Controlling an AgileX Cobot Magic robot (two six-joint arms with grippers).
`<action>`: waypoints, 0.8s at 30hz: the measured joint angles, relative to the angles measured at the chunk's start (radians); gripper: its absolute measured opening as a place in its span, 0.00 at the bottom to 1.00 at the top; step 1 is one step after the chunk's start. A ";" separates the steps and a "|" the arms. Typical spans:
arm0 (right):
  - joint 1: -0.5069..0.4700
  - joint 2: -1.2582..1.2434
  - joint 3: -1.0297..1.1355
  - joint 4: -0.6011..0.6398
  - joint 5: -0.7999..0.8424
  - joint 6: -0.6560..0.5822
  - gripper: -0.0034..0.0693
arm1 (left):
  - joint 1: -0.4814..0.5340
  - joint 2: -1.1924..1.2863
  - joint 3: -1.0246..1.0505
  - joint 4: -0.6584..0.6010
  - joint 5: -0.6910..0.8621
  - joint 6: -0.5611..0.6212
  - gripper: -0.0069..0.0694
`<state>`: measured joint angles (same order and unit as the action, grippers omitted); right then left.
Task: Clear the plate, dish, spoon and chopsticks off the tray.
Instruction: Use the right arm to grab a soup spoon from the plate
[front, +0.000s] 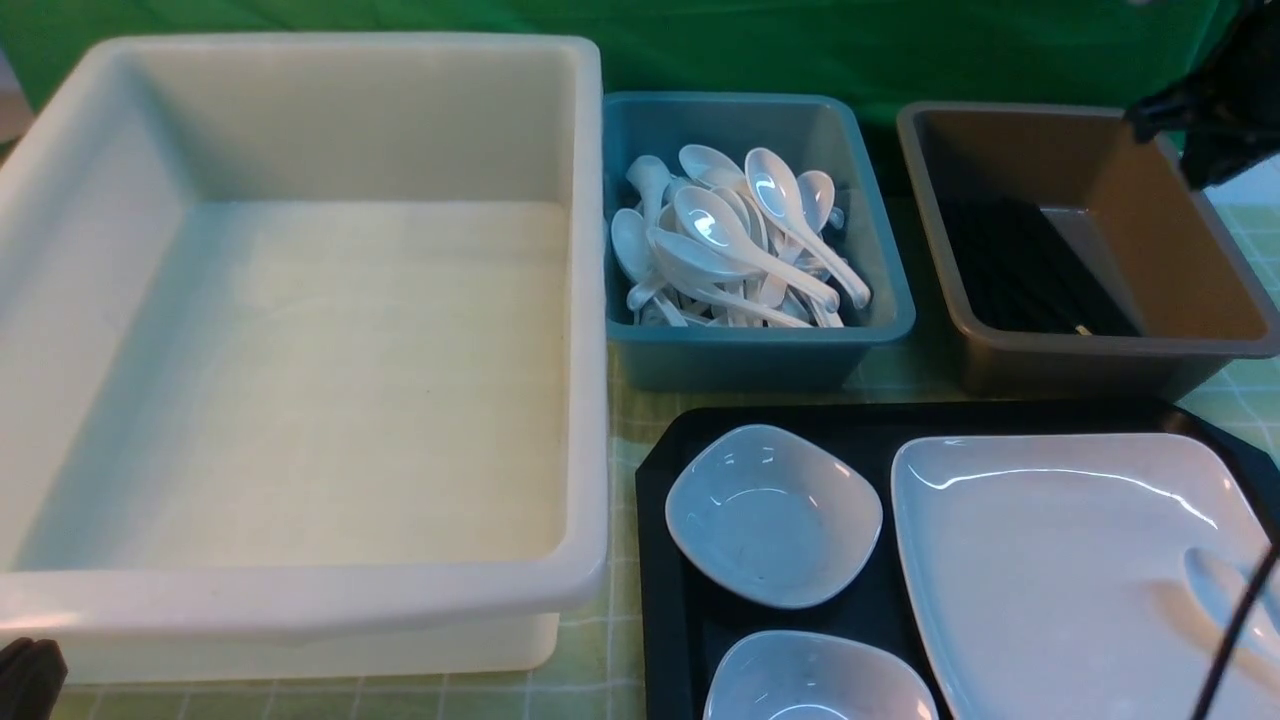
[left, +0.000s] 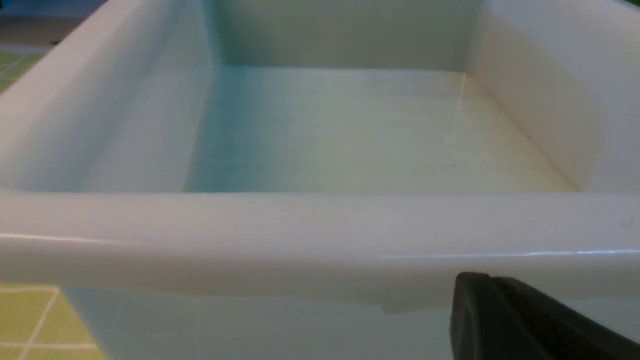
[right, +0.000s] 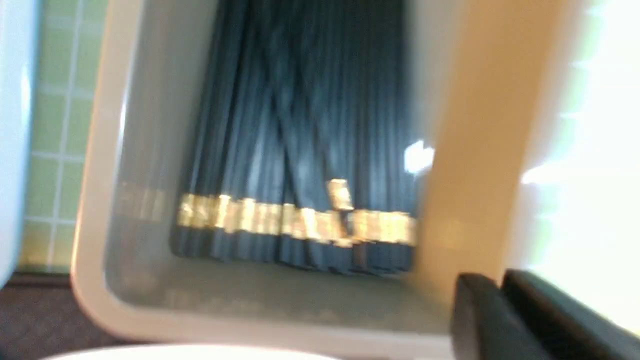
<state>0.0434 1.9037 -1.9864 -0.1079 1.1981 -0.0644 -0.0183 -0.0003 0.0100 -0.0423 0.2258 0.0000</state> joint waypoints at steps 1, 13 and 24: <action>-0.002 -0.076 0.044 -0.001 -0.001 -0.006 0.07 | 0.000 0.000 0.000 0.000 0.000 0.000 0.09; -0.002 -0.532 0.927 0.022 -0.026 -0.044 0.35 | 0.000 0.000 0.000 0.001 0.000 0.000 0.09; -0.002 -0.322 1.117 -0.032 -0.221 -0.059 0.56 | 0.000 0.000 0.000 0.003 0.000 0.000 0.09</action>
<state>0.0411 1.5821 -0.8693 -0.1396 0.9771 -0.1234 -0.0183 -0.0003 0.0100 -0.0392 0.2258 0.0000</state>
